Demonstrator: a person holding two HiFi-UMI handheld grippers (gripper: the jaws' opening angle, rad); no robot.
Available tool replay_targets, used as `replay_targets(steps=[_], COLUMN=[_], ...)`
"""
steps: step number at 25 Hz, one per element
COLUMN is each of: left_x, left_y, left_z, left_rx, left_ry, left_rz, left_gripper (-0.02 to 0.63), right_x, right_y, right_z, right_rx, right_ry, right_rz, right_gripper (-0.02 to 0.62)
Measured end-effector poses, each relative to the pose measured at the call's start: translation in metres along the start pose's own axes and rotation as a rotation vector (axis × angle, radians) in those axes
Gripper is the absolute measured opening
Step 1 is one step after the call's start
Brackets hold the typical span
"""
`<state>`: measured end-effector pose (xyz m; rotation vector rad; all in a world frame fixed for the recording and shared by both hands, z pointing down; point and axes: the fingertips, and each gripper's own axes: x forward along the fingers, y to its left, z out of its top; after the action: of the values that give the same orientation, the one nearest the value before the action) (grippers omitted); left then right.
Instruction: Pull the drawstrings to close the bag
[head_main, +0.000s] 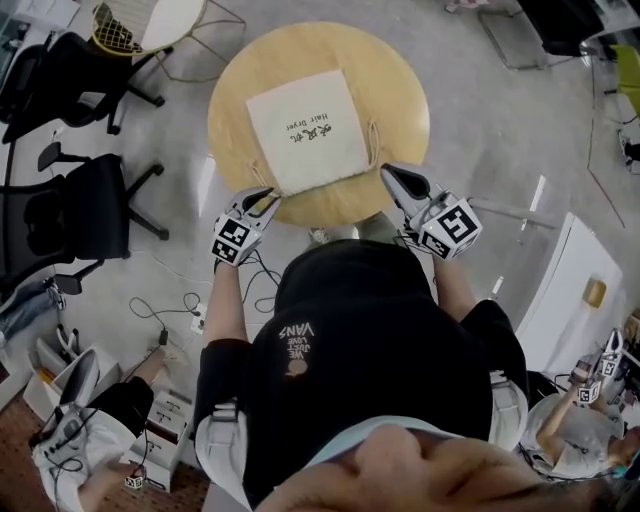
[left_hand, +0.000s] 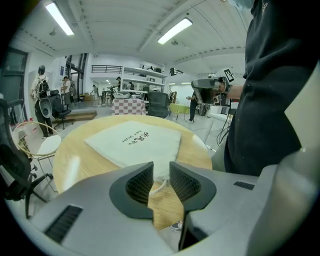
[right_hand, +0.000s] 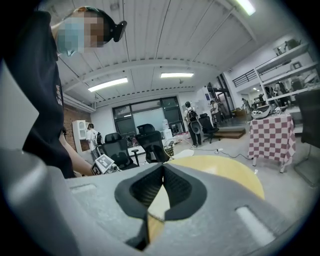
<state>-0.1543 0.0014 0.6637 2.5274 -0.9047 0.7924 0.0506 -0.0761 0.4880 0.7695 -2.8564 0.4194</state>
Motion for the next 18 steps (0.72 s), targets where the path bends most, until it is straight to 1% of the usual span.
replay_targets(steps=[1, 2, 7, 9, 14, 18], left_x=[0.001, 0.003, 0.012, 0.015, 0.023, 0.028], left_y=[0.0, 0.0, -0.001, -0.001, -0.001, -0.003], left_z=[-0.002, -0.005, -0.016, -0.021, -0.039, -0.046], left_rx=[0.014, 0.032, 0.149, 0.183, 0.214, 0.234], left_ry=[0.016, 0.034, 0.129, 0.159, 0.227, 0.251], left_rz=[-0.012, -0.027, -0.097, -0.127, -0.183, -0.218], left_gripper=[0.12, 0.129, 0.129, 0.129, 0.129, 0.127], right_x=[0.0, -0.001, -0.001, 0.0, 0.002, 0.004], right_y=[-0.001, -0.003, -0.007, -0.007, -0.008, -0.009], right_z=[-0.001, -0.002, -0.009, -0.011, -0.013, -0.016], right_rx=[0.005, 0.009, 0.007, 0.004, 0.004, 0.004], right_ry=[0.002, 0.005, 0.031, 0.043, 0.059, 0.068], right_rz=[-0.004, -0.007, -0.012, -0.011, -0.013, -0.013], right_gripper=[-0.002, -0.002, -0.002, -0.002, -0.002, -0.002])
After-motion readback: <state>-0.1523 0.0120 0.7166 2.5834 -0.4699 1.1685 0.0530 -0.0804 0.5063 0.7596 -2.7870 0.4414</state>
